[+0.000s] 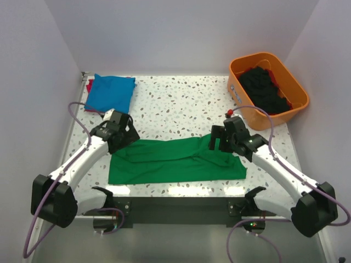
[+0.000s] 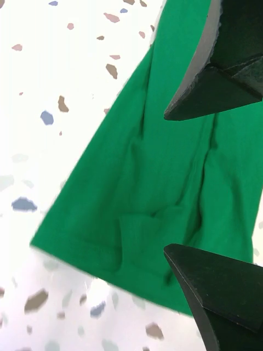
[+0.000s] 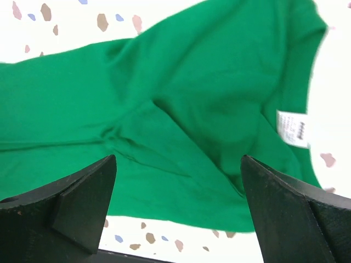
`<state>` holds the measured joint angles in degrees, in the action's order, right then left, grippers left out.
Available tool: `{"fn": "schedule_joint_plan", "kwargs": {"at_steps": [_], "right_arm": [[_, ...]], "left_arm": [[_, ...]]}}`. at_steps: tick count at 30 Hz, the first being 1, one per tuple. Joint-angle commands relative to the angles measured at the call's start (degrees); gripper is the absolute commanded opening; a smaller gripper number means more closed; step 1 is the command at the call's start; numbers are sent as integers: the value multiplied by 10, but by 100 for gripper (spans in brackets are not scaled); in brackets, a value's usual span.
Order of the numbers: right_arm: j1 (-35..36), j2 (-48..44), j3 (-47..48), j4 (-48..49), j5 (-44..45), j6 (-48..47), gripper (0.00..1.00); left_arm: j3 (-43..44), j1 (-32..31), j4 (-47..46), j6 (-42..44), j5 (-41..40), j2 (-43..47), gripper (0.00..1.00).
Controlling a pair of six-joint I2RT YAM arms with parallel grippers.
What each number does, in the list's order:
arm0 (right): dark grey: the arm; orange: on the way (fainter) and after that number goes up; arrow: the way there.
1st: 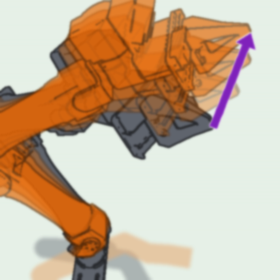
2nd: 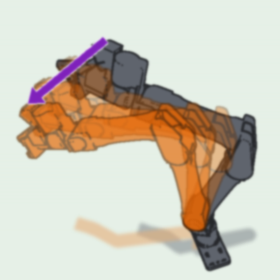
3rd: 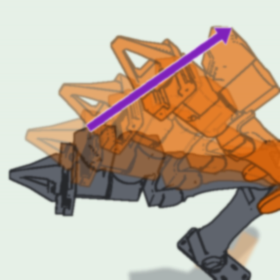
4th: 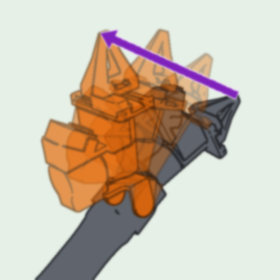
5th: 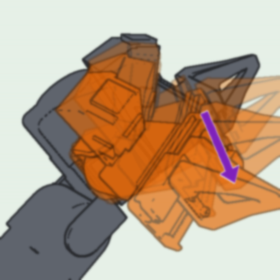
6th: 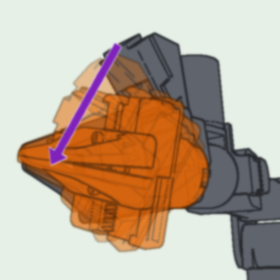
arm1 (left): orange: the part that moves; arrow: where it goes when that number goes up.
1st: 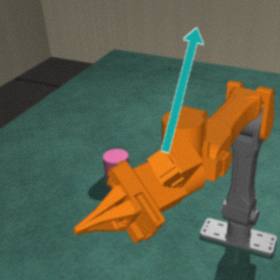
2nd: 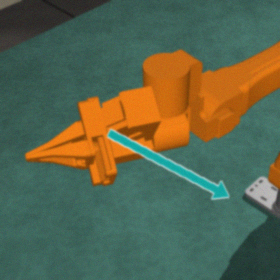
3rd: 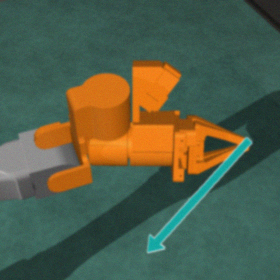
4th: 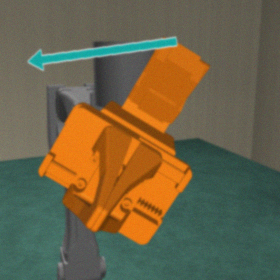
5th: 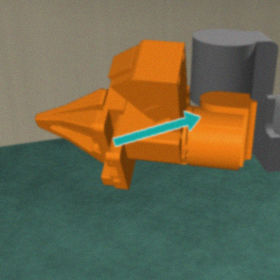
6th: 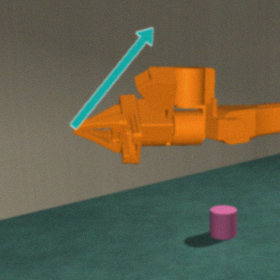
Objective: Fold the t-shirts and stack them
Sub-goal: Fold the tshirt
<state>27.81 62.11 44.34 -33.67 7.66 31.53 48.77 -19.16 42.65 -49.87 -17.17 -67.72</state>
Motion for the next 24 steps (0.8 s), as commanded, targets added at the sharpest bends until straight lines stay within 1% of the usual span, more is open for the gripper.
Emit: {"fn": "schedule_joint_plan", "kwargs": {"at_steps": [1, 2, 7, 10, 13, 14, 15, 17, 18, 19, 20, 21, 23, 24], "right_arm": [[2, 59, 25, 63, -45, -2, 99], [2, 74, 22, 74, -55, -1, 99], [2, 154, 12, 105, -45, 1, 99], [2, 184, -1, 117, -46, 6, 99], [1, 198, -12, 119, -40, 14, 99], [0, 202, -14, 118, -34, 14, 99], [1, 203, -14, 117, -27, 15, 99], [1, 202, -17, 112, -20, 15, 99], [0, 200, -19, 110, -15, 15, 99], [1, 198, -20, 107, -6, 15, 99], [1, 196, -20, 105, -3, 16, 99], [0, 192, -20, 104, 0, 16, 99], [0, 190, -20, 104, 3, 19, 99], [0, 190, -19, 103, 3, 18, 99]], "left_arm": [[7, -6, -73, 16, 51, -38, 100], [4, -7, -97, 17, 58, -58, 100], [4, -9, -136, 12, 63, -119, 100], [-14, -9, -136, 4, 54, -126, 100], [-32, -9, -113, -1, 24, -127, 100], [-36, -9, -83, -7, -6, -125, 100], [-37, -9, -59, -33, -27, -124, 100], [-53, -9, -12, -47, -66, -100, 100], [-60, -5, 5, -78, -83, -88, 100], [-68, -2, 53, -98, -106, -68, 100], [-69, 3, 77, -118, -114, -59, 100], [-70, 11, 100, -159, -124, -50, 100], [-58, 17, 159, -194, -147, -22, 100], [-51, 18, 174, -218, -155, -12, 100]]}}
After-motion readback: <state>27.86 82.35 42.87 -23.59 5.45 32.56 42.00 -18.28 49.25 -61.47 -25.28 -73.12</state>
